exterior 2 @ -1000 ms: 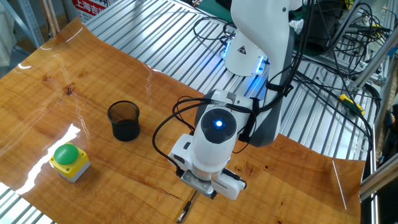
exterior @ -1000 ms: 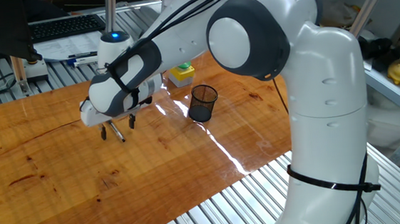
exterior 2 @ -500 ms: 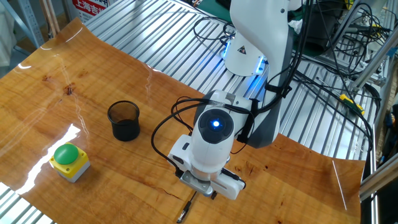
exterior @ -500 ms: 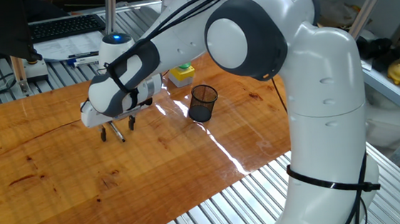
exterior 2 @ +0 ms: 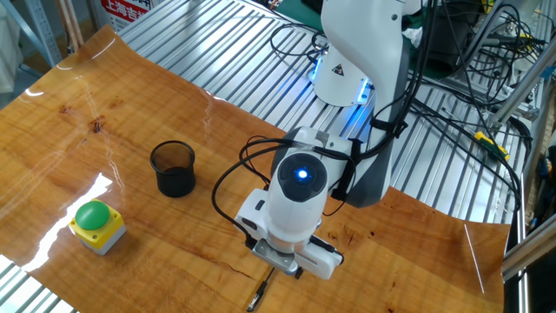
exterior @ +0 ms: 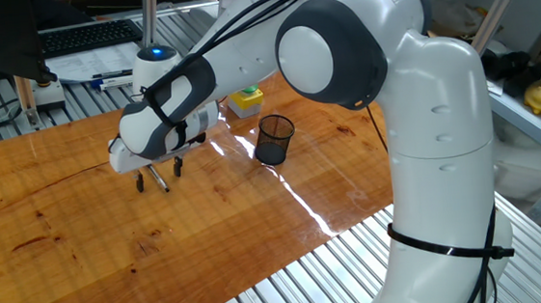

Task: Put the pen into the pen holder

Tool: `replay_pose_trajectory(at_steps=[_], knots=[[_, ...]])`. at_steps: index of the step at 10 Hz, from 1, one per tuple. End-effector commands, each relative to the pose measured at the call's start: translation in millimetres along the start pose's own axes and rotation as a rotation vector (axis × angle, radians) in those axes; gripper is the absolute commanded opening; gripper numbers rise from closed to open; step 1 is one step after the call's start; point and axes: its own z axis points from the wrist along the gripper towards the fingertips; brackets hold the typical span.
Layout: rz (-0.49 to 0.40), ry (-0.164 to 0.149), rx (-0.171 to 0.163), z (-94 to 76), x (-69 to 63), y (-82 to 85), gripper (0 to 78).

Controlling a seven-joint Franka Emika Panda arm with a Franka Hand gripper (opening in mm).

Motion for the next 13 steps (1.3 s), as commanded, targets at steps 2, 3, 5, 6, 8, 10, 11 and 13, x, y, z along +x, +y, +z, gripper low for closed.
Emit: replay_pose_trajectory(at_steps=[2,3,5,6,8,10,11,13], knots=[[0.002,-0.001,0.005,-2.4,-1.0,0.1,1.6],[0.002,-0.001,0.005,-2.4,-1.0,0.1,1.6],[0.002,-0.001,0.005,-2.4,-1.0,0.1,1.6],[0.002,-0.001,0.005,-2.4,-1.0,0.1,1.6],[0.002,-0.001,0.005,-2.4,-1.0,0.1,1.6],[0.002,-0.001,0.005,-2.4,-1.0,0.1,1.6],[0.002,-0.001,0.005,-2.4,-1.0,0.1,1.6],[0.002,-0.001,0.005,-2.4,-1.0,0.1,1.6]])
